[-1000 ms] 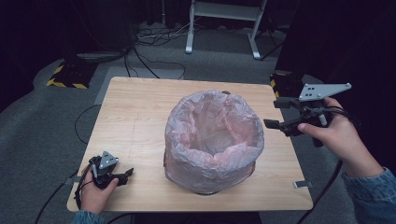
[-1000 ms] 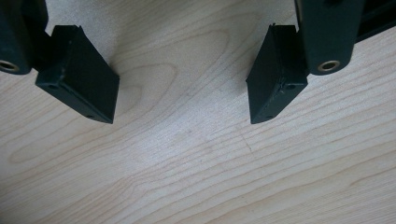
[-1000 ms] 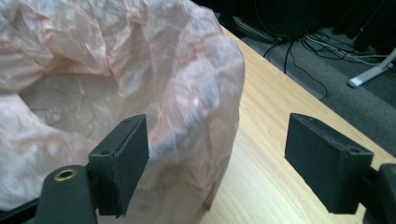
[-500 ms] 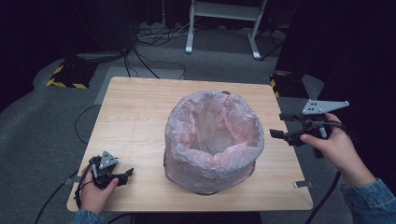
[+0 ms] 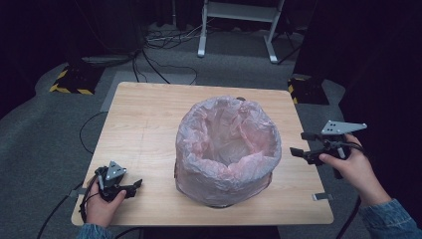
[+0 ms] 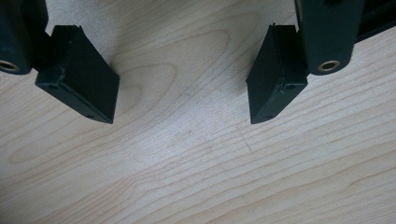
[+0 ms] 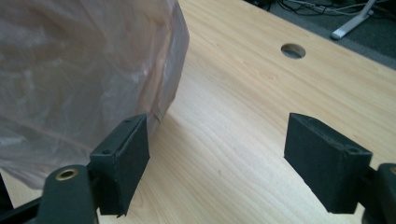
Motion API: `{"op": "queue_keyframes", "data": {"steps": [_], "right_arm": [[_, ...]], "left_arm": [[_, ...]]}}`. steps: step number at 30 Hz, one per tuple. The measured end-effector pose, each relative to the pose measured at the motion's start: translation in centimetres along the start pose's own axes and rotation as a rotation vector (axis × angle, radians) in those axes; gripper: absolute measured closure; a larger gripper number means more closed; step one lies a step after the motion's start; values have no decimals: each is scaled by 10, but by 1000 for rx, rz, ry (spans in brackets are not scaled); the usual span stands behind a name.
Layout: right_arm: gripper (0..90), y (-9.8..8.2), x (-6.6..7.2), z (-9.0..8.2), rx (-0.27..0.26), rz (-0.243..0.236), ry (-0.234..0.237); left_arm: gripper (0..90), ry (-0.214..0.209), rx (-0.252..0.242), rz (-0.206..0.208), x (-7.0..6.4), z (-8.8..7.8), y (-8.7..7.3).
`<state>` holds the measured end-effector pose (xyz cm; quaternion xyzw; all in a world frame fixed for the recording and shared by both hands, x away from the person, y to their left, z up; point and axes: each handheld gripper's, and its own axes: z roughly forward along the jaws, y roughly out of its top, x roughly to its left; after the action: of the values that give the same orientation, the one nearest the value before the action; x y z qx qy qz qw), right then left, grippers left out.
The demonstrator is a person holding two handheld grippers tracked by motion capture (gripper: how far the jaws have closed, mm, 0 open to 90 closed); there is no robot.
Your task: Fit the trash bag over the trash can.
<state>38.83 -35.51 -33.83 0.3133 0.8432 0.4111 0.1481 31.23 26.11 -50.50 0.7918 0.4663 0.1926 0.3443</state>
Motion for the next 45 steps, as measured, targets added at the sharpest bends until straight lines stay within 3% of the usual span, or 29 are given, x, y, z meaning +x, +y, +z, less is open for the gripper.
{"op": "queue_keyframes", "data": {"steps": [8, 17, 26, 45], "right_arm": [[225, -24, -3, 8, 4, 43, 0], [223, -50, -4, 23, 48, 53, -22], [206, -80, -4, 39, 48, 85, -24], [188, -147, -4, 68, 106, 139, -94]], "left_arm": [[254, 0, 0, 0, 0, 0, 0], [253, 0, 0, 1, 0, 0, 0], [253, 0, 0, 0, 0, 0, 0], [254, 0, 1, 1, 0, 0, 0]]}}
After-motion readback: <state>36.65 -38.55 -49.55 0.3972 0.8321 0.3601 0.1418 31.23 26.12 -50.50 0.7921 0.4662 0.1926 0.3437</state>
